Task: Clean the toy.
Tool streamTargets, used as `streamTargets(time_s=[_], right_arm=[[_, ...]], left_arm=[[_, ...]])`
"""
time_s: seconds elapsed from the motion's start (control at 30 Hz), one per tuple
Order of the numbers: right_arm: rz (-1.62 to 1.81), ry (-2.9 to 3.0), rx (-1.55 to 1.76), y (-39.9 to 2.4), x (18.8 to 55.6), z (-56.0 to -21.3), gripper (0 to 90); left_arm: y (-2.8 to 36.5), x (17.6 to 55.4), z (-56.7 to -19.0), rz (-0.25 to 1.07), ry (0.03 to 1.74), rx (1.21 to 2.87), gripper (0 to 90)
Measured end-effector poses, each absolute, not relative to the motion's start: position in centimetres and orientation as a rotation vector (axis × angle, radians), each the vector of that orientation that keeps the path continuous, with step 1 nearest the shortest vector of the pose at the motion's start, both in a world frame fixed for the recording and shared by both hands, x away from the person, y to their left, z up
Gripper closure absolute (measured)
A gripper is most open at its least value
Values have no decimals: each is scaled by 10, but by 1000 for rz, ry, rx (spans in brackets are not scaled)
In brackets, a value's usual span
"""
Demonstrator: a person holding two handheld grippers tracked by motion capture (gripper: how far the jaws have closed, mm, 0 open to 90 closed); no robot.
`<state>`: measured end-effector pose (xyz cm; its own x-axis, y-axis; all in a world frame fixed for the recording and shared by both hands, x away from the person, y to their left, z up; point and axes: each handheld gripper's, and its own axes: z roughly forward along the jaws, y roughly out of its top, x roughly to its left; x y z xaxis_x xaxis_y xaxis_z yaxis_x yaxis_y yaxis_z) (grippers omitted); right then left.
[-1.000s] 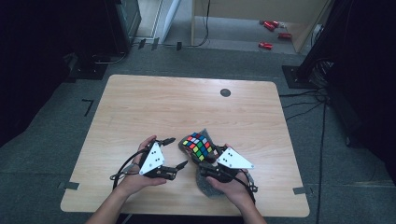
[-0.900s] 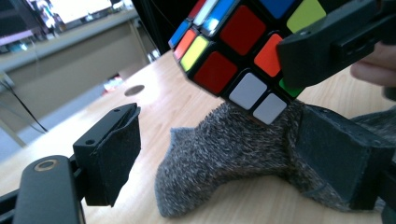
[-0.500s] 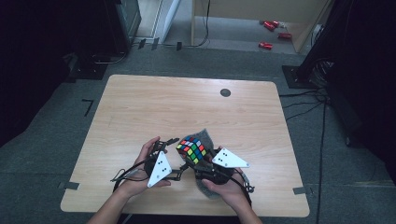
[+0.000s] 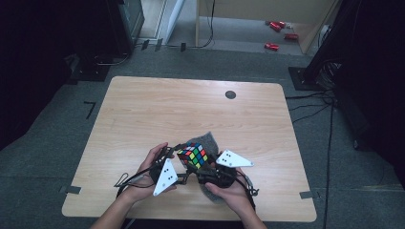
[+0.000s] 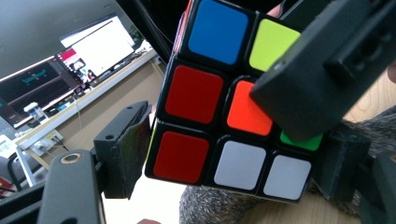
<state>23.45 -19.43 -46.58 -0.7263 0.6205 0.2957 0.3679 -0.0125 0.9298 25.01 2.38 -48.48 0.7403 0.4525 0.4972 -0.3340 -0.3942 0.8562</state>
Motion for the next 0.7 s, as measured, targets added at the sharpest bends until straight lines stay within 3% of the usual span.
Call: streamTargets(time_s=[0.27, 0.37, 0.7], right_arm=[[1862, 2055, 1067, -196, 237, -467, 345], [1873, 2025, 1045, -196, 237, -467, 309], [1886, 2021, 1001, -202, 237, -464, 295]], left_arm=[[26, 251, -484, 850, 77, 1789, 269], [28, 251, -483, 800, 70, 1798, 344], [34, 255, -483, 749, 99, 1815, 349]])
